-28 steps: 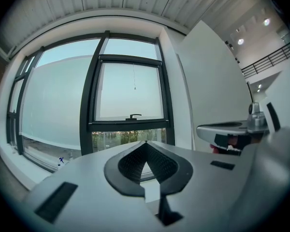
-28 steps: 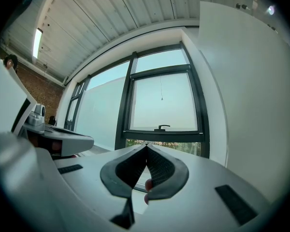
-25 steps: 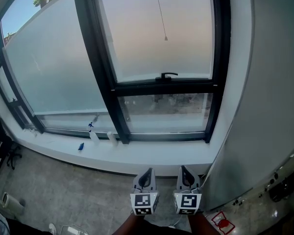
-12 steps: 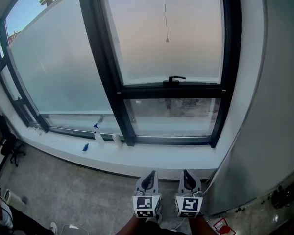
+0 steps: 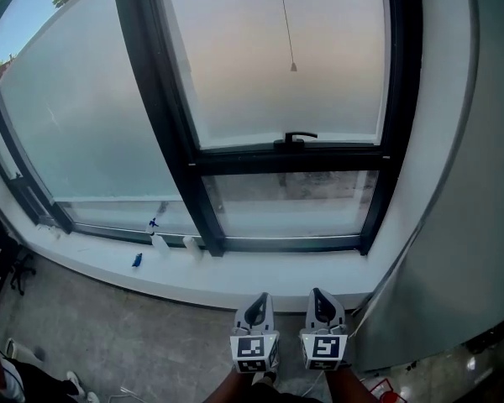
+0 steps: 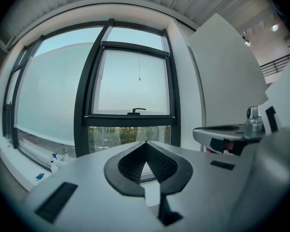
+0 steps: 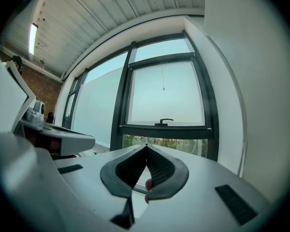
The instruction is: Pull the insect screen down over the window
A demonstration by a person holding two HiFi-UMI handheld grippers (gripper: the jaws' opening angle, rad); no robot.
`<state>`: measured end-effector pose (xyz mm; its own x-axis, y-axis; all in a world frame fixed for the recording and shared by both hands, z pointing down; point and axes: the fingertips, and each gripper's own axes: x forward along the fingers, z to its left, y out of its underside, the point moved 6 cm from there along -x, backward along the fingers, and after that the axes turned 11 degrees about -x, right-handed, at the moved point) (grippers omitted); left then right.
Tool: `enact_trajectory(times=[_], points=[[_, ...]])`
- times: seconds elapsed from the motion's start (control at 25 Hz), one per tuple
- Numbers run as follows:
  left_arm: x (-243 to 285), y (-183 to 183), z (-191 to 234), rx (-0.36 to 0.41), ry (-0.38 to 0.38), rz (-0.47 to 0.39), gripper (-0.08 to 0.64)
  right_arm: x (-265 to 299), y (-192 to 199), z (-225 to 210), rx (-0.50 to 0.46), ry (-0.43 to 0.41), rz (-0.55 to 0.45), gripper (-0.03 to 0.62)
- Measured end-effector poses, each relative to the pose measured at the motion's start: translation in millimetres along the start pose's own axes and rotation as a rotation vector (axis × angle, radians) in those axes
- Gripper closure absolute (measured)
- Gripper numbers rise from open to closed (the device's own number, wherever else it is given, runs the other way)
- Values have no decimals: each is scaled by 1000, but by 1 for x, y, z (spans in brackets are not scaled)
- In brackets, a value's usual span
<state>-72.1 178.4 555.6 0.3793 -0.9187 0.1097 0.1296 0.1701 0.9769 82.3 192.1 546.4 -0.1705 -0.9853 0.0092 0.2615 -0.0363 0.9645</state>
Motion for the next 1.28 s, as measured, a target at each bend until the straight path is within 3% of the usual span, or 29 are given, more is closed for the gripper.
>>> enact_trajectory(times=[0.28,0.8,0.92,1.28], points=[[53,-15,18,-54,1,22,557,49,13,-6,-21,-7,22,589],[150,-50,82,-37,20,14,557,160,-9,-6,-50,20,30,589],[174,-53,95,-31,52,16,557,182,-8,-9,-48,52,71,589],[226,-74,121,-64,111,-4,557,234,-19,-10,-51,98,67,589]])
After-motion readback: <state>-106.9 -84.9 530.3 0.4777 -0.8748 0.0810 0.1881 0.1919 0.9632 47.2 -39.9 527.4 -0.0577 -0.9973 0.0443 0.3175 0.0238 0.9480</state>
